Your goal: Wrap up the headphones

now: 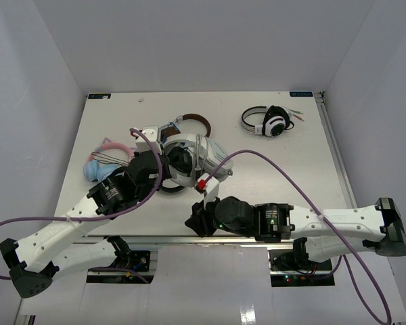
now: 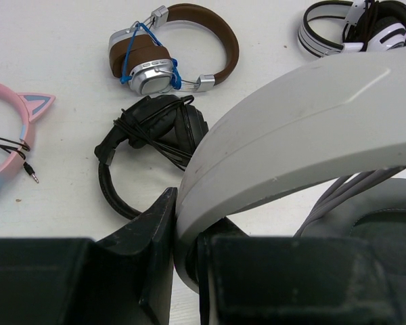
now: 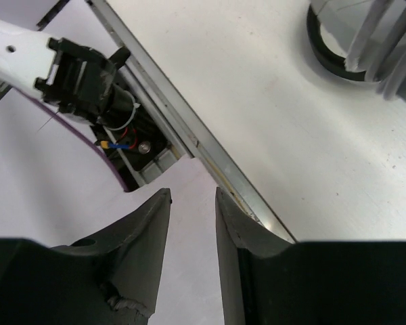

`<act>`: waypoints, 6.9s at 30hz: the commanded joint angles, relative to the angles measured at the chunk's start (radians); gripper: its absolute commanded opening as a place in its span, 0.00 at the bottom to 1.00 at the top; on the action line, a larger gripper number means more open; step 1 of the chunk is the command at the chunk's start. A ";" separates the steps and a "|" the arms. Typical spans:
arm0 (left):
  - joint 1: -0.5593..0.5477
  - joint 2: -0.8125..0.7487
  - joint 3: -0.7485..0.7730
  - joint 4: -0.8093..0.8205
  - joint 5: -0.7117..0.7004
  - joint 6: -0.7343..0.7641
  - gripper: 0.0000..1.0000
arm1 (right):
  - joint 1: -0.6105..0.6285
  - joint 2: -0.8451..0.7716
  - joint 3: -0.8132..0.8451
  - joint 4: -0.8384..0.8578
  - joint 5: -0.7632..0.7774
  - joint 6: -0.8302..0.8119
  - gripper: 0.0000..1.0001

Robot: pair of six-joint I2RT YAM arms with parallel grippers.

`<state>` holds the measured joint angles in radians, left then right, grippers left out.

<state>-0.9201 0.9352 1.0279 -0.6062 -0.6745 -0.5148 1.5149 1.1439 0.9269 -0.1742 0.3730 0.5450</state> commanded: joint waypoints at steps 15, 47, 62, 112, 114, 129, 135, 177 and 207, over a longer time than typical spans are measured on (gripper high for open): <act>-0.005 -0.004 0.076 0.014 -0.016 -0.050 0.00 | 0.166 -0.028 0.388 -0.092 0.555 -0.293 0.34; -0.005 -0.035 0.097 -0.037 0.097 -0.057 0.00 | -0.022 0.121 0.290 -0.051 0.643 -0.333 0.11; -0.005 -0.044 0.115 -0.032 0.190 -0.063 0.00 | -0.042 0.195 0.312 -0.054 0.643 -0.346 0.10; 0.002 0.183 0.053 0.094 0.264 -0.040 0.00 | 0.097 -0.201 0.204 -0.240 0.759 -0.195 0.35; 0.003 0.186 0.052 0.101 0.269 -0.042 0.00 | 0.062 -0.199 0.201 -0.240 0.702 -0.195 0.35; 0.012 0.248 0.053 0.118 0.299 -0.026 0.00 | -0.071 -0.071 0.224 -0.243 0.589 -0.169 0.33; 0.026 0.319 0.057 0.155 0.363 -0.016 0.00 | -0.082 -0.147 0.158 -0.244 0.582 -0.171 0.34; 0.116 0.881 0.258 0.240 0.720 0.058 0.07 | -0.483 -0.294 -0.082 -0.317 0.422 -0.110 0.43; 0.127 0.910 0.251 0.260 0.715 0.072 0.40 | -0.500 -0.353 -0.102 -0.309 0.420 -0.125 0.44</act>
<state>-0.7995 1.8633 1.2522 -0.3798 0.0374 -0.4491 1.0210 0.8101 0.8337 -0.5208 0.7784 0.4334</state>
